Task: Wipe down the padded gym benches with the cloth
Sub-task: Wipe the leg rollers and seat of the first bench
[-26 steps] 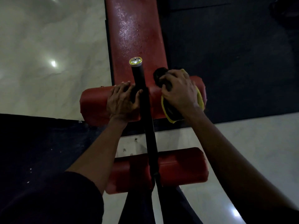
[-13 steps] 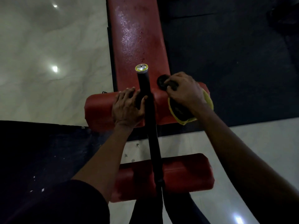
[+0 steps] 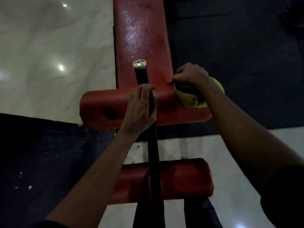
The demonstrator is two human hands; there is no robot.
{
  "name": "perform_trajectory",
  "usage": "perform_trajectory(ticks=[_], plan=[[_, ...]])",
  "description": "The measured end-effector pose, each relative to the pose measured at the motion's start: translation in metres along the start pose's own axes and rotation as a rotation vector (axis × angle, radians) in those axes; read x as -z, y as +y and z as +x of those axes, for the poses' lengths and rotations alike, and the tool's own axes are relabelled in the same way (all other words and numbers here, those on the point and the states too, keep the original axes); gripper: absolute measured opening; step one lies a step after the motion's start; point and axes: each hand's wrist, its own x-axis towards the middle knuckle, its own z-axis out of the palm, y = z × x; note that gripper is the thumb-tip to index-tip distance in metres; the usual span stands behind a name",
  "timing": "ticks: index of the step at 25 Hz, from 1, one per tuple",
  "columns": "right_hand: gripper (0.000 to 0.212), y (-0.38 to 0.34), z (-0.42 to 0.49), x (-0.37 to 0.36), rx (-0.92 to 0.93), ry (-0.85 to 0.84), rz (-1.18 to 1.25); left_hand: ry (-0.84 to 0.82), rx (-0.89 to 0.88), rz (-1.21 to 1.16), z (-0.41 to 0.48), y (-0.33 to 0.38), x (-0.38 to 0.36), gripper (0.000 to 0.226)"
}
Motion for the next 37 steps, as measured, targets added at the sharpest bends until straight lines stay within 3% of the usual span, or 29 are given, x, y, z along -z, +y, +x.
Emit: perform_trajectory(ticks=[2, 4, 6, 8, 10, 13, 15, 18, 21, 24, 27, 29, 33, 37], plan=[[0.044, 0.018, -0.019, 0.001, 0.060, 0.065, 0.118, -0.122, -0.015, 0.089, 0.016, 0.004, -0.008, 0.042], [0.040, 0.040, -0.047, -0.008, 0.106, 0.236, 0.274, -0.183, -0.035, 0.223, 0.022, 0.001, -0.019, 0.042], [0.036, 0.054, -0.075, -0.023, 0.116, 0.430, 0.392, -0.178, 0.021, 0.220, 0.020, -0.002, -0.030, 0.038], [0.032, 0.061, -0.080, -0.030, 0.087, 0.511, 0.468, -0.110, 0.108, 0.204, 0.013, 0.006, -0.042, 0.038], [0.027, 0.064, -0.057, -0.014, 0.064, 0.383, 0.502, -0.047, 0.169, 0.260, 0.007, 0.016, -0.052, 0.039], [0.020, 0.062, -0.022, 0.016, 0.033, 0.047, 0.486, -0.002, 0.188, 0.302, 0.004, 0.018, -0.057, 0.039], [0.016, 0.070, -0.019, 0.017, 0.041, 0.012, 0.536, 0.000, 0.199, 0.298, 0.004, 0.017, -0.056, 0.038], [0.025, 0.087, -0.059, -0.019, 0.054, 0.370, 0.733, -0.073, 0.223, 0.212, 0.007, 0.018, -0.048, 0.040], [0.033, 0.088, -0.100, -0.071, 0.164, 0.699, 0.766, -0.248, 0.251, 0.146, 0.016, 0.022, -0.031, 0.044], [0.037, 0.088, -0.117, -0.102, 0.163, 0.762, 0.822, -0.379, 0.159, 0.340, 0.029, 0.027, -0.018, 0.047], [0.038, 0.086, -0.124, -0.107, 0.077, 0.779, 0.914, -0.486, 0.125, 0.334, 0.044, 0.031, -0.007, 0.043], [0.038, 0.072, -0.135, -0.118, 0.049, 0.834, 0.840, -0.570, 0.163, 0.258, 0.057, 0.029, 0.002, 0.043], [0.037, 0.052, -0.143, -0.159, 0.304, 0.861, 0.444, -0.816, 0.154, 0.277, 0.089, 0.019, 0.011, 0.046], [0.041, 0.030, -0.142, -0.184, 0.424, 0.816, 0.381, -0.862, 0.171, 0.288, 0.101, 0.015, 0.009, 0.041]])
